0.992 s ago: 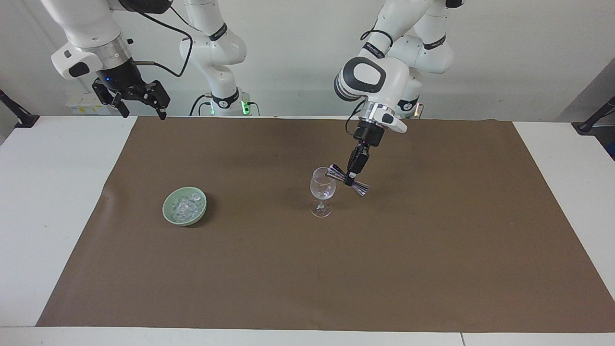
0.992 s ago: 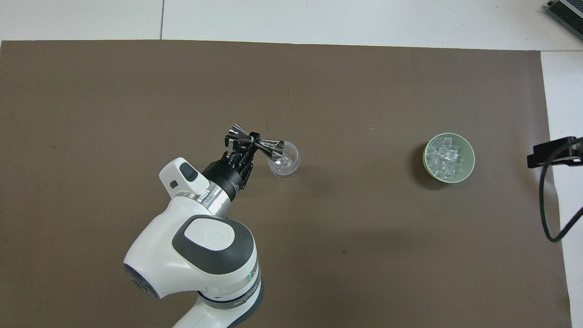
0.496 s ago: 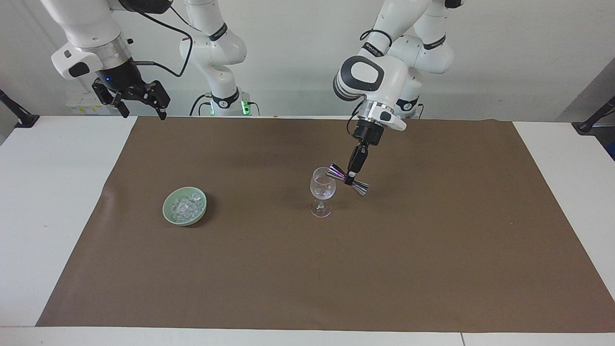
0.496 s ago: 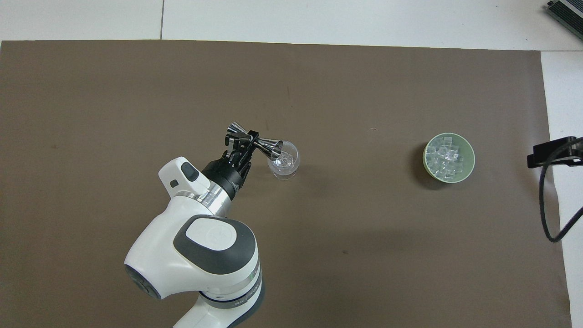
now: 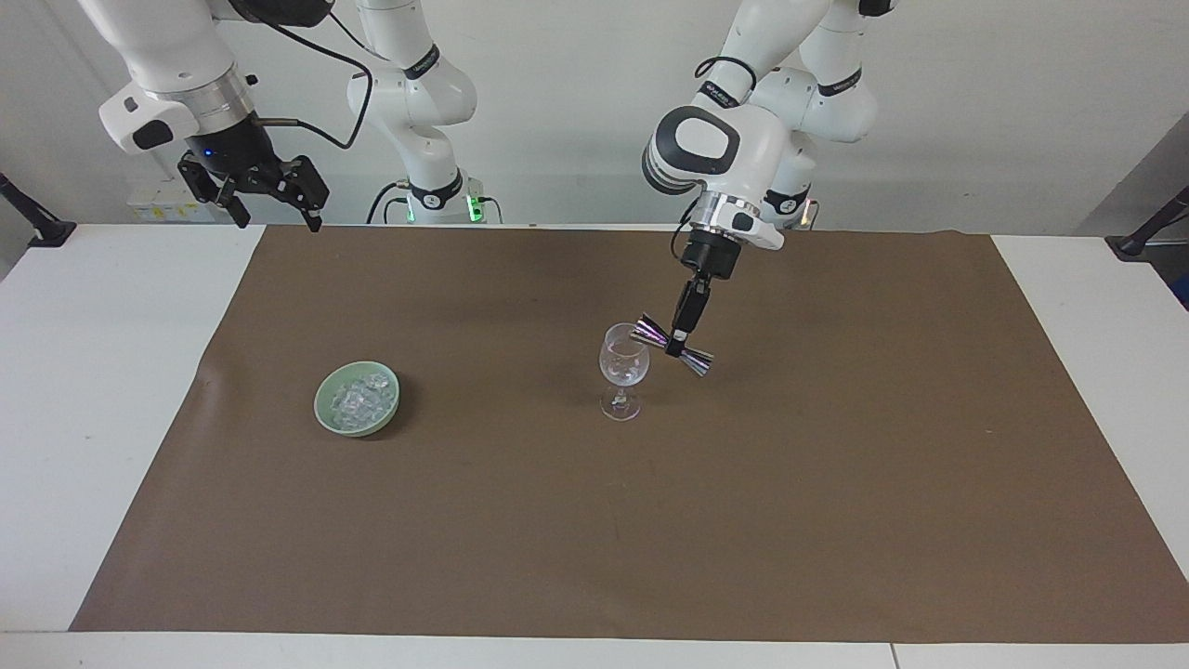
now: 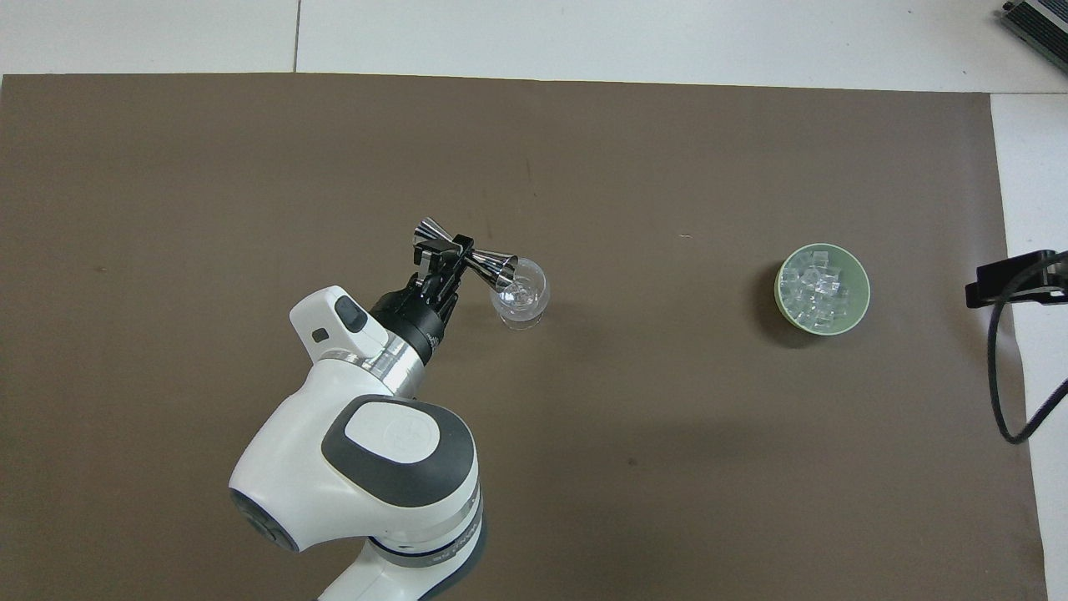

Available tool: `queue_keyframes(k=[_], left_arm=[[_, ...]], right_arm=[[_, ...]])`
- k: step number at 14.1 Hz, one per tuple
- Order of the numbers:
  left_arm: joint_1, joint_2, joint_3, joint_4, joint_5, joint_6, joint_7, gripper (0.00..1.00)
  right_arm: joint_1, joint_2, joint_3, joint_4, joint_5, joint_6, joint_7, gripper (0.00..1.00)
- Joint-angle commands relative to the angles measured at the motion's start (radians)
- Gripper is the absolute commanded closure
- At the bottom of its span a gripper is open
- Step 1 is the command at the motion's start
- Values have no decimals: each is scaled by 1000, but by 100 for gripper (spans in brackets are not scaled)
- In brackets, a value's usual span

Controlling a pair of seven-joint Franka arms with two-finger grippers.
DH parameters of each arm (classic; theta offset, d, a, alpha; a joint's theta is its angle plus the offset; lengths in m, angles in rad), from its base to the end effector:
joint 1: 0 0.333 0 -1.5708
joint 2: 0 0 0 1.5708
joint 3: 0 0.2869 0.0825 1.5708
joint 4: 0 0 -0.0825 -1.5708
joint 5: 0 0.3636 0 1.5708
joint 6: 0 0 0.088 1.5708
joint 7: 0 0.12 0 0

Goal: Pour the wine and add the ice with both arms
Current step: 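Hold the jigger tilted over the glass with the left gripper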

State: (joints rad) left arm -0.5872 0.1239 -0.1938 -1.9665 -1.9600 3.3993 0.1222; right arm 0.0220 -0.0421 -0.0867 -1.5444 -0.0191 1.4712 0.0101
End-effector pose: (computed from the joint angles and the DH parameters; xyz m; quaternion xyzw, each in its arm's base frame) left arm 0.4558 -0.2973 0.4126 0.7293 0.5020 0.2072 0.4162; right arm 0.5104 -0.0365 0.6076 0.9991 -0.0381 -0.0158 0.0073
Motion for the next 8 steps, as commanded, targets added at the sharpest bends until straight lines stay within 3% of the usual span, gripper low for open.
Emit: queue_keyframes(k=[1, 8], left_arm=[[-26, 22, 11, 32, 21, 41, 22, 100], [-37, 23, 11, 37, 53, 55, 33, 100]], right_arm=[[-2, -21, 2, -23, 10, 8, 4, 0], [-2, -22, 2, -23, 10, 6, 4, 0]])
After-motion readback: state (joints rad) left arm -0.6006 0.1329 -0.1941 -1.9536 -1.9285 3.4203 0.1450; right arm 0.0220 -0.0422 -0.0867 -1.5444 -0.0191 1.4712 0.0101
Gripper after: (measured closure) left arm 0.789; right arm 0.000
